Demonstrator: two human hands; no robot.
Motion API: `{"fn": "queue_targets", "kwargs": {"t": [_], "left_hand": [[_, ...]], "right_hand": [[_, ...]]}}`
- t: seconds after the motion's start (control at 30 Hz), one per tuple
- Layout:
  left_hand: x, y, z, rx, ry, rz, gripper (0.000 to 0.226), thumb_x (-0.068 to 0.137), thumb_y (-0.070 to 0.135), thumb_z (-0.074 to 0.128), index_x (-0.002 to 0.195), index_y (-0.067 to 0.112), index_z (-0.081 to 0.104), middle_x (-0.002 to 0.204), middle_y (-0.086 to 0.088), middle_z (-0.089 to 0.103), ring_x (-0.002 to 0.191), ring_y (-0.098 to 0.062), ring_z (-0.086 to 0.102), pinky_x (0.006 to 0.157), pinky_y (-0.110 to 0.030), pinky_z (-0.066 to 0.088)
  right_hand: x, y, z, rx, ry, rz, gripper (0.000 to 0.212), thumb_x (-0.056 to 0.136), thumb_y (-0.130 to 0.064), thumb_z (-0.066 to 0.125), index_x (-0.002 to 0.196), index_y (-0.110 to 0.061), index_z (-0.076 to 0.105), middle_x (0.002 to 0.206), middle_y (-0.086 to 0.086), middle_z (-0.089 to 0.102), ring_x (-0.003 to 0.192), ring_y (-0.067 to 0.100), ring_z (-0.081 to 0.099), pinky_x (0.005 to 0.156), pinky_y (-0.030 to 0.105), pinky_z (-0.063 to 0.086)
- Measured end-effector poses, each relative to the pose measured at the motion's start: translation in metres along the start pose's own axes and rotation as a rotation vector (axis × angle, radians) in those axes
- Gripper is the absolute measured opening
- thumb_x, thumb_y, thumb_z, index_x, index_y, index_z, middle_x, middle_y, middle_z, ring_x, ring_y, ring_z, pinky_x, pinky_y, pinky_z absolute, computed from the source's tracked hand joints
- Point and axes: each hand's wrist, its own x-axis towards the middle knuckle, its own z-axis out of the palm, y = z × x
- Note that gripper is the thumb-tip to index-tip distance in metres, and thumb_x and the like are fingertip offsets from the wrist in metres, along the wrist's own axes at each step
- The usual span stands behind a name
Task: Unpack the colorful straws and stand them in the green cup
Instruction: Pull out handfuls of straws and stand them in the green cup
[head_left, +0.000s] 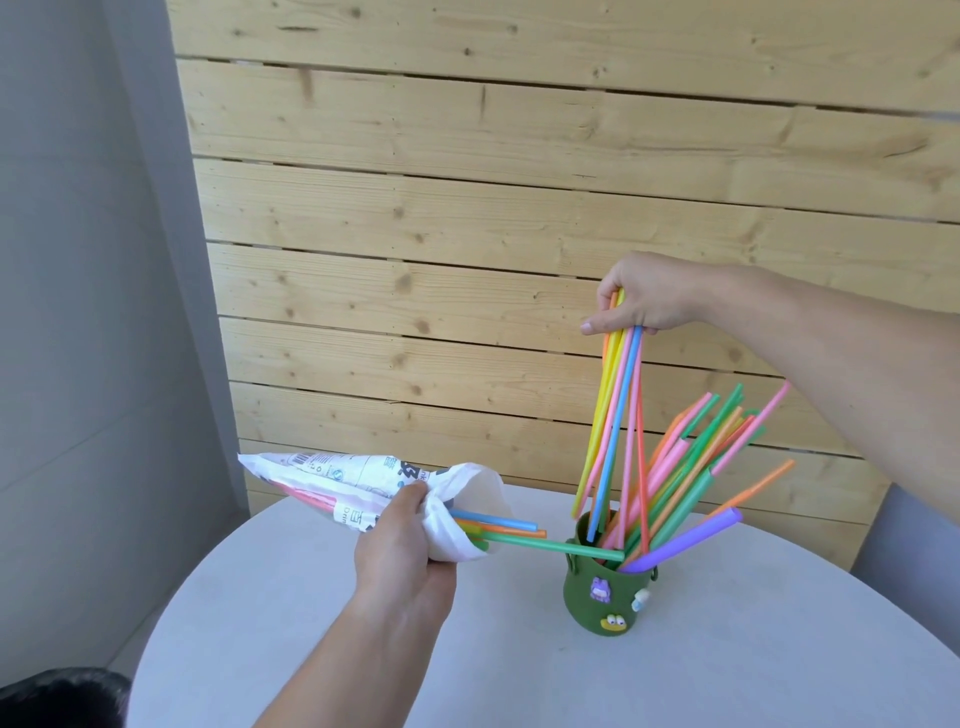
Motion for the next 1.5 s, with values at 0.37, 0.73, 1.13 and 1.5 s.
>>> {"fn": "queue_targets", "kwargs": {"t": [0.37,0.73,1.13,1.5], "left_hand": [[0.003,-0.004,-0.001,0.028,-0.009,-0.01,0.006,0.101,0.008,0.06,0.107,0.009,0.062,0.138,-0.015,0.067,0.127,-0.032,0.065,0.112,-0.052,0.049],[0.004,-0.005,-0.001,0.029,-0.001,-0.024,0.009,0.101,0.011,0.062,0.109,0.009,0.062,0.124,-0.012,0.068,0.125,-0.03,0.065,0.113,-0.054,0.047],[0.003,-0.01,-0.001,0.059,-0.02,-0.019,0.006,0.1,0.01,0.063,0.106,0.008,0.063,0.139,-0.016,0.066,0.128,-0.032,0.065,0.112,-0.057,0.048],[0.006,-0.01,0.0,0.047,-0.023,-0.018,0.005,0.1,0.008,0.063,0.104,0.009,0.063,0.135,-0.016,0.068,0.125,-0.033,0.066,0.112,-0.059,0.047]], "right_hand": [[-0.024,0.009,0.006,0.046,0.06,-0.061,0.039,0.085,-0.047,0.074,0.063,-0.016,0.067,0.05,-0.004,0.055,0.04,0.006,0.049,0.047,0.025,0.041],[-0.05,0.026,0.001,0.128,0.119,-0.036,0.038,0.085,-0.041,0.076,0.07,-0.006,0.07,0.055,-0.001,0.053,0.041,0.004,0.043,0.038,0.01,0.033],[-0.051,0.023,0.02,0.059,0.108,-0.053,0.037,0.085,-0.045,0.075,0.065,-0.015,0.067,0.057,-0.001,0.048,0.054,0.015,0.039,0.052,0.028,0.032],[-0.031,0.025,0.014,0.067,0.054,-0.006,0.041,0.084,-0.051,0.073,0.063,-0.016,0.067,0.058,0.002,0.055,0.053,0.017,0.049,0.054,0.027,0.039]]}}
